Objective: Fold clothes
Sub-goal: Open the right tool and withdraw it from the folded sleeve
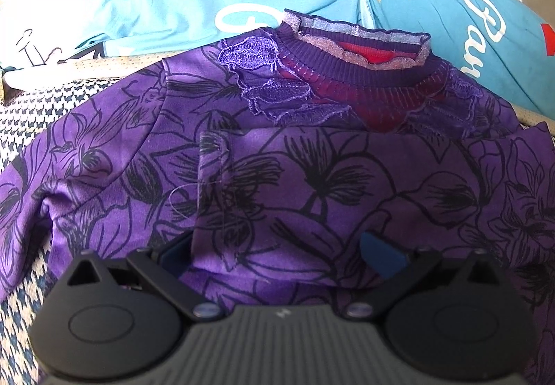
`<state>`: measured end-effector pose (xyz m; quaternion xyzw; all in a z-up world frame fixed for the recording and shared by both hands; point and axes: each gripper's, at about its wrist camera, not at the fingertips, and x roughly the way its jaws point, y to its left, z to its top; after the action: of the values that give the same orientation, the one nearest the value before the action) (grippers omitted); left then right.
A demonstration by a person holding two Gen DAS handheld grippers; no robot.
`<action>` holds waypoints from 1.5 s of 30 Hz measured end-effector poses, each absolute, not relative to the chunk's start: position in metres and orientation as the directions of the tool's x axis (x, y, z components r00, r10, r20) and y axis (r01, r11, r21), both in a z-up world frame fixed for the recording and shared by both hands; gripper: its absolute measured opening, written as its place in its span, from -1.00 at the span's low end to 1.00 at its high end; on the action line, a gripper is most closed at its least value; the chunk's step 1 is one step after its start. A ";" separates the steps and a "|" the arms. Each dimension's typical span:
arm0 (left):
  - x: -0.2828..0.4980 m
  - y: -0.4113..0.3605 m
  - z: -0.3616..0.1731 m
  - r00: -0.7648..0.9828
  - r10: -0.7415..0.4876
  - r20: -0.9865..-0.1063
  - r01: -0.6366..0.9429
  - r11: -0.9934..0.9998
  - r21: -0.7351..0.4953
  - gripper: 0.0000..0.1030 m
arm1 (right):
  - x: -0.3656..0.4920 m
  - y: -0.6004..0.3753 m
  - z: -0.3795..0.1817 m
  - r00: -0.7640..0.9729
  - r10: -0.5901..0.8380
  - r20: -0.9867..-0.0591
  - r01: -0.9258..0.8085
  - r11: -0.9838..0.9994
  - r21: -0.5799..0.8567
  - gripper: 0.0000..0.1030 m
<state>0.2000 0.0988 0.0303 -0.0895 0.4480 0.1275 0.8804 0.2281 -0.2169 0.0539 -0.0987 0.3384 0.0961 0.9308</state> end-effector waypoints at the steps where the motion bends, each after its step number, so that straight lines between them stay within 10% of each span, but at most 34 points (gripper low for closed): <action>1: 0.200 0.099 0.030 0.565 0.144 -0.812 -0.305 0.951 -0.044 1.00 | 0.226 -0.214 0.054 0.749 0.124 -0.650 -0.277 0.951 -0.139 -0.20; 12: 0.202 0.099 0.032 0.560 0.143 -0.816 -0.304 0.952 -0.042 1.00 | 0.216 -0.171 0.036 0.817 0.122 -0.563 -0.343 0.888 -0.306 -0.20; 25: 0.201 0.096 0.034 0.552 0.149 -0.820 -0.303 0.952 -0.031 1.00 | 0.232 -0.235 0.052 0.753 -0.172 -0.635 0.132 0.985 -0.109 -0.36; 37: 0.195 0.091 0.039 0.533 0.172 -0.829 -0.303 0.953 0.003 1.00 | 0.230 -0.203 0.069 0.831 0.123 -0.543 -0.135 0.991 0.017 -0.36; 45: 0.191 0.095 0.044 0.528 0.170 -0.832 -0.307 0.952 -0.001 1.00 | 0.248 -0.179 0.049 0.786 0.168 -0.595 -0.203 0.979 0.008 -0.71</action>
<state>0.1910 0.0952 0.0439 -0.0735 0.4660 0.1367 0.8711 0.2484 -0.1787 0.0488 -0.0281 0.3123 0.0984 0.9445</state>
